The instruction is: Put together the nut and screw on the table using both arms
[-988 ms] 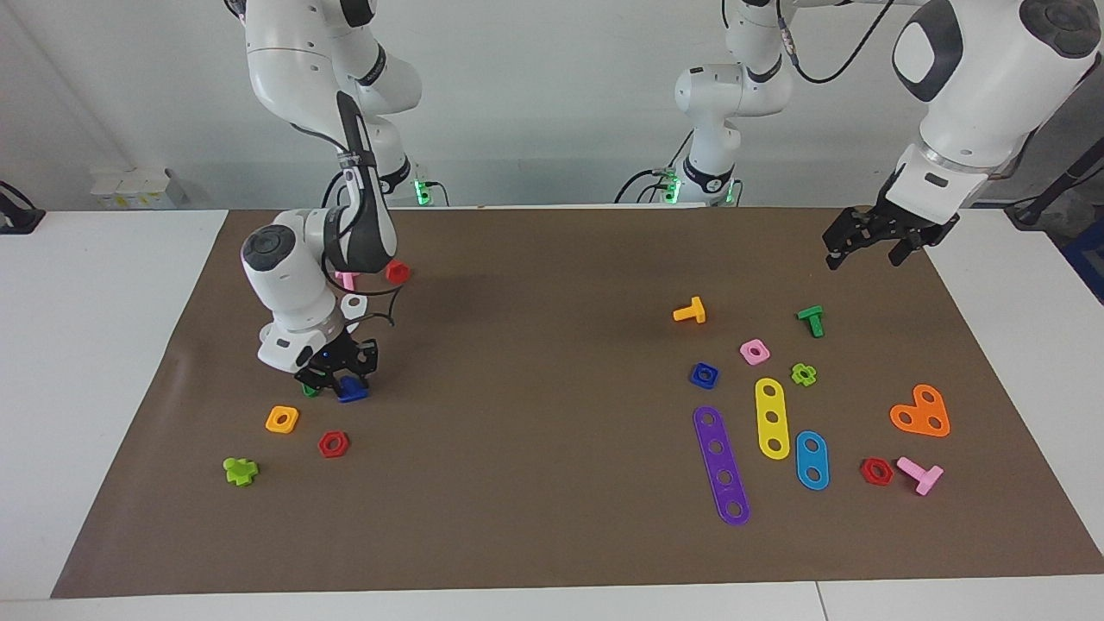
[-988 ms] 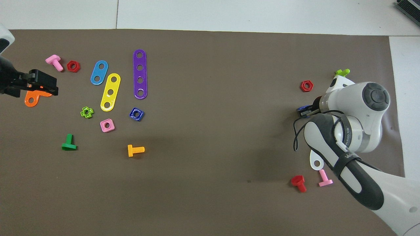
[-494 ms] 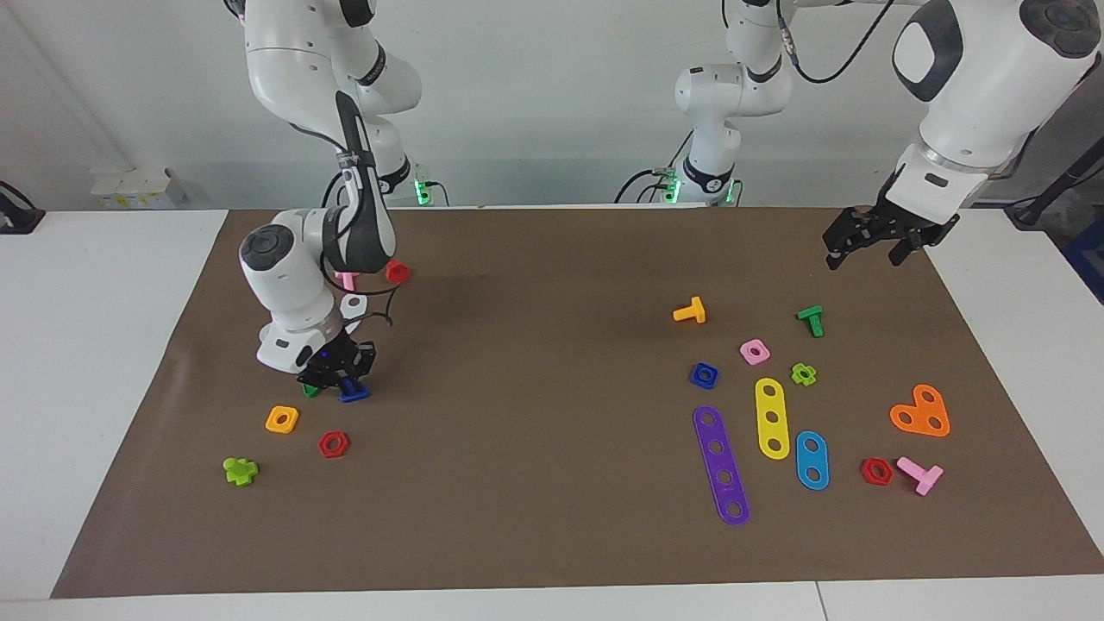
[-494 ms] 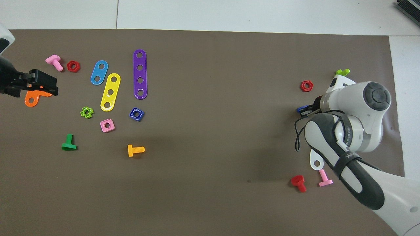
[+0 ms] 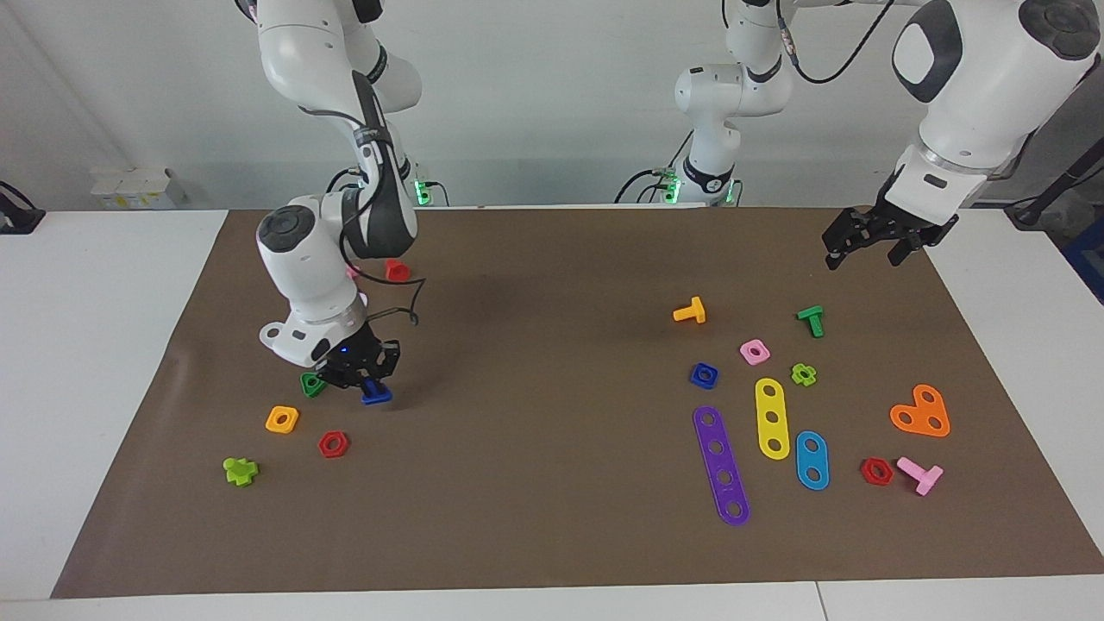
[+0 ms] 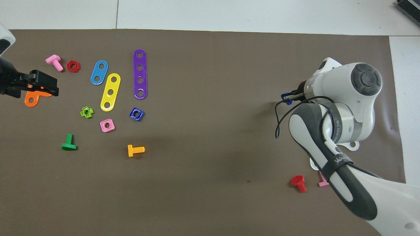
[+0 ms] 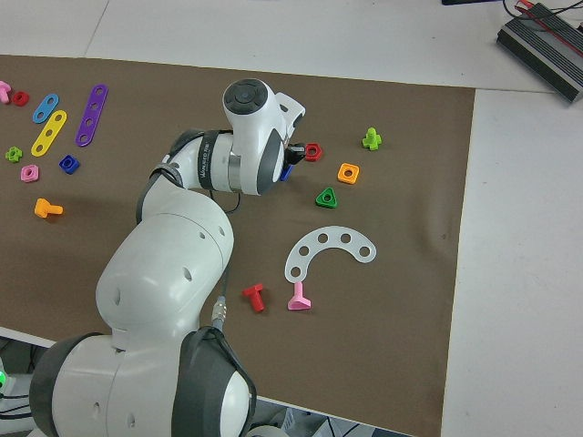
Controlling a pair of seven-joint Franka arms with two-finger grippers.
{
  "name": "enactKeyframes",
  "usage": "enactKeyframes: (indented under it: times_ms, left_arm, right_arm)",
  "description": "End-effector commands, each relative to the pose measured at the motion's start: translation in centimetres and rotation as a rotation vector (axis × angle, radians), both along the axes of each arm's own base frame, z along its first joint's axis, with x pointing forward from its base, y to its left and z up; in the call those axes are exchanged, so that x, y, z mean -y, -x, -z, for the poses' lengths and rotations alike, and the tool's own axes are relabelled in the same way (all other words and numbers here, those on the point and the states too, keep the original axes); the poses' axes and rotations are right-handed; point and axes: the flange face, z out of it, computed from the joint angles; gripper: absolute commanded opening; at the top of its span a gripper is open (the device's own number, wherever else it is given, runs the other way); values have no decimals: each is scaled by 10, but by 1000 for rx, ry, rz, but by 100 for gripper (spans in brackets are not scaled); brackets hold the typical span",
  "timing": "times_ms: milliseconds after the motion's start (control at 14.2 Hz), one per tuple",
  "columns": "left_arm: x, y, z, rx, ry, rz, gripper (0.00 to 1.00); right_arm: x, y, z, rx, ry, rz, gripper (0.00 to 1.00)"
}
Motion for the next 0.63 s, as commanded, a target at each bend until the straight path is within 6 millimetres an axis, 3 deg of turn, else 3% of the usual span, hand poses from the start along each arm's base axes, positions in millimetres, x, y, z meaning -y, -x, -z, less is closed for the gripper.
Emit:
enactKeyframes:
  times_ms: [0, 141, 353, 423, 564]
  left_arm:
    - [-3, 11, -1, -4, 13, -20, 100]
    - [1, 11, 0, -6, 13, -11, 100]
    - [-3, 15, 2, -10, 13, -17, 100]
    - [-2, 16, 3, -6, 13, -10, 100]
    - [1, 10, 10, 58, 17, 5, 100]
  right_arm:
    - [-89, 6, -19, 10, -20, 67, 0]
    - [-155, 18, -15, 17, -28, 123, 0]
    - [-221, 34, 0, 12, -31, 159, 0]
    - [-237, 38, 10, 12, -26, 171, 0]
    - [-250, 42, 30, 35, 7, 171, 0]
